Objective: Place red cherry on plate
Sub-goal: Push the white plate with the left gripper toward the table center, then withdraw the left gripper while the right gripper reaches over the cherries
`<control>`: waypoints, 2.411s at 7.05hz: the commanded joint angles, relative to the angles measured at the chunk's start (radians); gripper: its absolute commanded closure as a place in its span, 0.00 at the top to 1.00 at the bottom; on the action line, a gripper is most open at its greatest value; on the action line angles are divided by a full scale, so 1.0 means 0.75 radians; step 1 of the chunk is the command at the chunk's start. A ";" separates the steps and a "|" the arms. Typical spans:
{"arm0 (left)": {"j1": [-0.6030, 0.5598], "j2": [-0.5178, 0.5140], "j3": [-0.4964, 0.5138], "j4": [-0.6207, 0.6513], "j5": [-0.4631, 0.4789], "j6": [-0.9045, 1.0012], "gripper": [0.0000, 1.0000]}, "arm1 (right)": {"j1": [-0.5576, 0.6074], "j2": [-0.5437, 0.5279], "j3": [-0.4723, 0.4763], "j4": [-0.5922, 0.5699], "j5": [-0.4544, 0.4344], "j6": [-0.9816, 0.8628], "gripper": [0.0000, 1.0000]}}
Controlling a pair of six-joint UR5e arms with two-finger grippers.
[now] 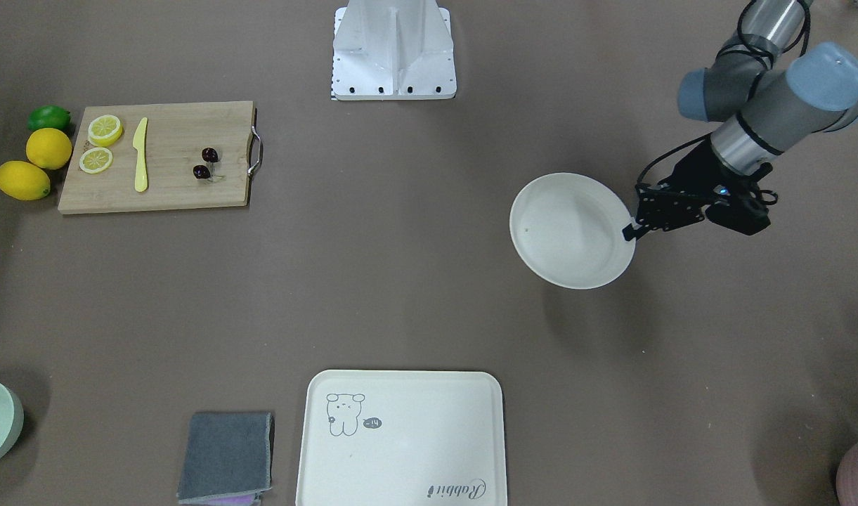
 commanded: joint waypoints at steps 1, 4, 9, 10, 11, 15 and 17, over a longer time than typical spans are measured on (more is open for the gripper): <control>0.260 -0.231 -0.040 0.273 0.281 -0.168 0.00 | -0.002 -0.001 0.028 0.002 0.001 0.001 1.00; 0.617 -0.272 -0.032 0.300 0.648 -0.279 0.00 | -0.012 0.003 0.106 -0.002 0.078 0.052 1.00; 0.630 -0.274 -0.006 0.298 0.678 -0.281 0.97 | -0.318 0.160 0.355 0.000 0.093 0.571 1.00; 0.589 -0.272 -0.030 0.298 0.678 -0.281 0.98 | -0.412 0.191 0.410 0.002 0.091 0.702 1.00; 0.530 -0.272 -0.040 0.300 0.670 -0.273 0.98 | -0.518 0.199 0.470 0.057 0.087 0.845 1.00; 0.385 -0.254 -0.034 0.304 0.672 -0.250 0.98 | -1.125 0.099 0.485 0.594 -0.300 1.689 1.00; 0.372 -0.254 -0.008 0.302 0.680 -0.113 0.98 | -1.339 0.033 0.464 0.673 -0.475 1.845 1.00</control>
